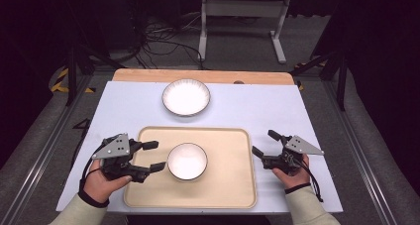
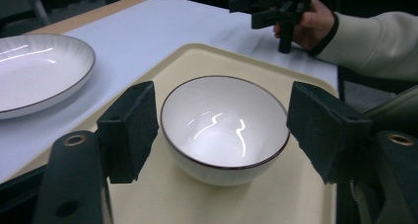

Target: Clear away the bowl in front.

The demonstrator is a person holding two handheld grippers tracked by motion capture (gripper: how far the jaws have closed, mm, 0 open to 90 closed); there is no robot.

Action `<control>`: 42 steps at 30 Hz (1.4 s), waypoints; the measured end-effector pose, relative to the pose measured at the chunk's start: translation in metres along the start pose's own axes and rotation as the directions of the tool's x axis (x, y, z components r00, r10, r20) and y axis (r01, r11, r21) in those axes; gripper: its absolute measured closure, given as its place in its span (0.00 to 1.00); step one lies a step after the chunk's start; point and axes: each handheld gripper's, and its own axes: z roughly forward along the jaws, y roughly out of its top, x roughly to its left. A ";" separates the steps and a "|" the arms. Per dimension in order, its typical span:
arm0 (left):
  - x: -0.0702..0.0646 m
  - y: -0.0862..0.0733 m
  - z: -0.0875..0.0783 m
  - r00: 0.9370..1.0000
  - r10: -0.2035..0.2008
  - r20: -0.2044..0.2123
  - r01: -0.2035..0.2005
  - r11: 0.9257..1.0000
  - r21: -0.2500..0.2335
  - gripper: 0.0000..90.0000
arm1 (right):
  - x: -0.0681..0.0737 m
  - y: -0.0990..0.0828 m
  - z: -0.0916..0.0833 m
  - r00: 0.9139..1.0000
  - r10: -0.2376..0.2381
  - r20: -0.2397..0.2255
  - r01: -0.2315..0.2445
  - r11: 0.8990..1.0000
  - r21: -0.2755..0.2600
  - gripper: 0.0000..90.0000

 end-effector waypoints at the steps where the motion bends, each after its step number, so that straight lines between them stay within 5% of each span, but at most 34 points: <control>1: 0.000 -0.002 0.000 1.000 0.002 -0.010 -0.002 1.000 -0.006 0.25 | 0.000 0.000 0.000 1.000 0.001 0.000 -0.001 1.000 0.000 0.09; 10: 0.006 -0.020 -0.009 0.997 -0.006 -0.077 -0.001 0.996 -0.085 0.13 | 0.000 0.000 0.000 1.000 0.002 0.000 -0.002 1.000 0.000 0.09; 22: 0.018 -0.053 -0.031 0.984 -0.104 -0.142 0.087 0.989 -0.122 0.13 | 0.000 0.000 0.000 1.000 0.003 0.003 -0.003 1.000 -0.001 0.08; 27: 0.020 -0.066 -0.042 0.975 -0.115 -0.188 0.092 0.988 -0.126 0.12 | 0.000 0.000 0.000 1.000 0.004 0.003 -0.004 1.000 -0.001 0.09; 35: 0.025 -0.091 -0.058 0.949 -0.150 -0.278 0.122 0.986 -0.115 0.12 | 0.000 0.000 0.000 1.000 0.002 0.003 -0.002 1.000 -0.001 0.08; 39: 0.028 -0.102 -0.062 0.937 -0.185 -0.297 0.155 0.981 -0.120 0.12 | 0.000 0.000 0.000 1.000 0.000 0.003 0.000 1.000 -0.001 0.08; 42: 0.029 -0.103 -0.064 0.934 -0.196 -0.298 0.159 0.977 -0.142 0.13 | 0.000 0.000 0.000 1.000 -0.001 0.003 0.001 1.000 -0.001 0.08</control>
